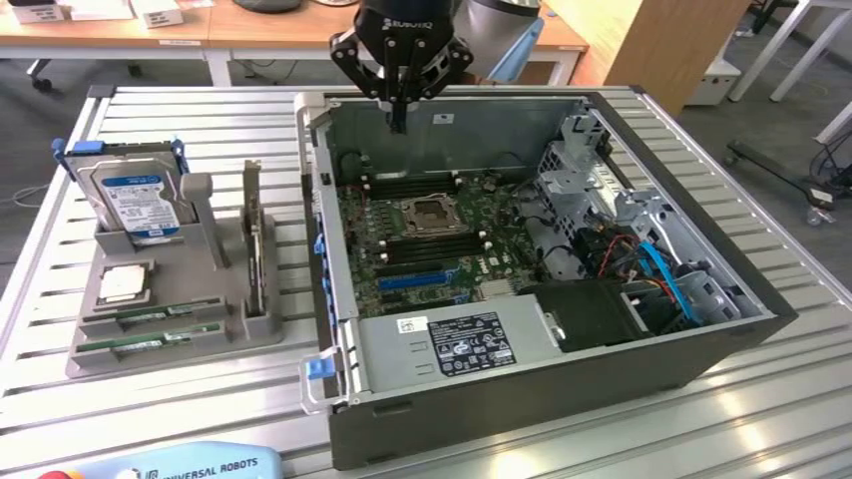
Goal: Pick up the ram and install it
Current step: 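Reach for the ram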
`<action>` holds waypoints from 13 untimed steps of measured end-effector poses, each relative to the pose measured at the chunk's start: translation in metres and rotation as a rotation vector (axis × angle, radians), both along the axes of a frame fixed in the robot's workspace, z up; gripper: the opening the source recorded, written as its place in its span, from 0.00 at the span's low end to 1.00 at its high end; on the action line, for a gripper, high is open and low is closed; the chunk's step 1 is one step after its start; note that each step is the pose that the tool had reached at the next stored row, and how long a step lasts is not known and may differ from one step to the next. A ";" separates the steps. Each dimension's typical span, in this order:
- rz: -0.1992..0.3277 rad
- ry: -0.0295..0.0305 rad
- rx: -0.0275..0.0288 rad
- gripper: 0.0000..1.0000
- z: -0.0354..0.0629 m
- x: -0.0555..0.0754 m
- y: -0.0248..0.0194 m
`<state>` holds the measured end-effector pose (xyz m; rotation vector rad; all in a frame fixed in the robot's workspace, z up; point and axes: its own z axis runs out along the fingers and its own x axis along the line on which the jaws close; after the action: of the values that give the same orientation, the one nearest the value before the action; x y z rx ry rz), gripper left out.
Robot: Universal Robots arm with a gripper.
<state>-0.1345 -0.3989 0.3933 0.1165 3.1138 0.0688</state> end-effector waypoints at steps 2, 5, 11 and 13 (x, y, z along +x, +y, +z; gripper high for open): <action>0.000 -0.0001 0.0001 0.10 0.0000 -0.003 0.0000; 0.000 0.0000 0.0000 0.10 0.0000 -0.008 0.0000; 0.000 -0.0001 0.0000 0.10 0.0000 -0.015 0.0000; 0.000 -0.0001 0.0001 0.10 -0.0001 -0.017 0.0000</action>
<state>-0.1514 -0.3988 0.3933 0.1166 3.1136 0.0689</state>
